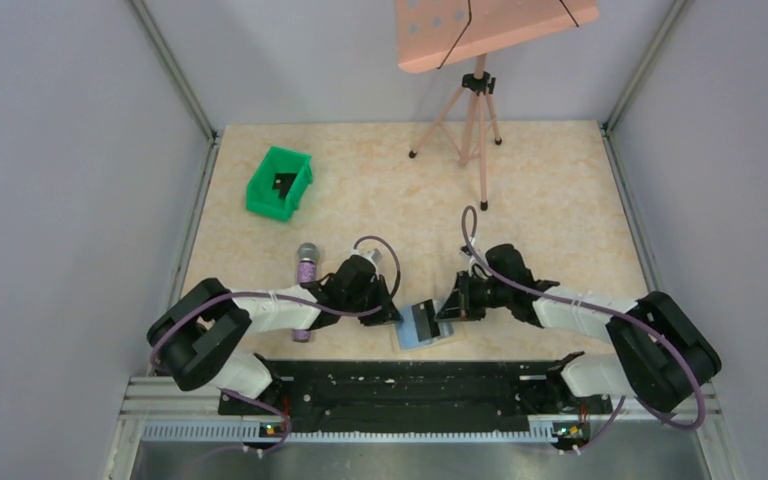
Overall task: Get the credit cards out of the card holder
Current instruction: Remove the credit card from the card holder.
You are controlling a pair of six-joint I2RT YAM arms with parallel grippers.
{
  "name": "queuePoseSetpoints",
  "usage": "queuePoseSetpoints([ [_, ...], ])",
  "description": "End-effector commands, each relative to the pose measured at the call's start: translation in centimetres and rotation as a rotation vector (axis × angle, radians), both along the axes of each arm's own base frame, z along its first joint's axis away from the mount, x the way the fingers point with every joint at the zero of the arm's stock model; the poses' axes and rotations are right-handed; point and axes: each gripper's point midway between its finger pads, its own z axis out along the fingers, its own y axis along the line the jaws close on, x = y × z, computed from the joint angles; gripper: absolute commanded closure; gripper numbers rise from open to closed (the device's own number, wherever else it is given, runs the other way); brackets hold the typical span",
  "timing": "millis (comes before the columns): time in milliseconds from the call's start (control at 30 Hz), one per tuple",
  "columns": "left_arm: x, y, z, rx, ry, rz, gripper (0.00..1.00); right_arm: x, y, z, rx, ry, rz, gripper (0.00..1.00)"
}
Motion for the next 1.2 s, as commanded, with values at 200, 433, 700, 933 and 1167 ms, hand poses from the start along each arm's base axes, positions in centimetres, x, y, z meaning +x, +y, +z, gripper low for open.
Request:
queuePoseSetpoints([
  [200, -0.7, 1.3, -1.5, 0.073, 0.02, -0.009, 0.87, 1.3, -1.1, 2.4, -0.006, -0.057, -0.003, 1.0],
  [433, 0.2, 0.3, 2.6, 0.029, -0.053, -0.037, 0.76, 2.1, -3.0, 5.0, -0.063, -0.105, -0.052, 1.0],
  [700, 2.0, -1.1, 9.1, -0.037, -0.207, -0.087, 0.47, 2.3, -3.8, 7.7, -0.025, -0.178, -0.021, 1.0],
  [933, 1.9, -1.5, 14.5, -0.074, -0.334, -0.204, 0.37, -0.2, -1.9, 11.3, 0.193, -0.27, 0.161, 1.0],
  [1167, -0.4, -2.4, 19.1, -0.22, -0.389, -0.326, 0.36, -1.9, -1.0, 14.5, 0.367, -0.342, 0.251, 1.0],
])
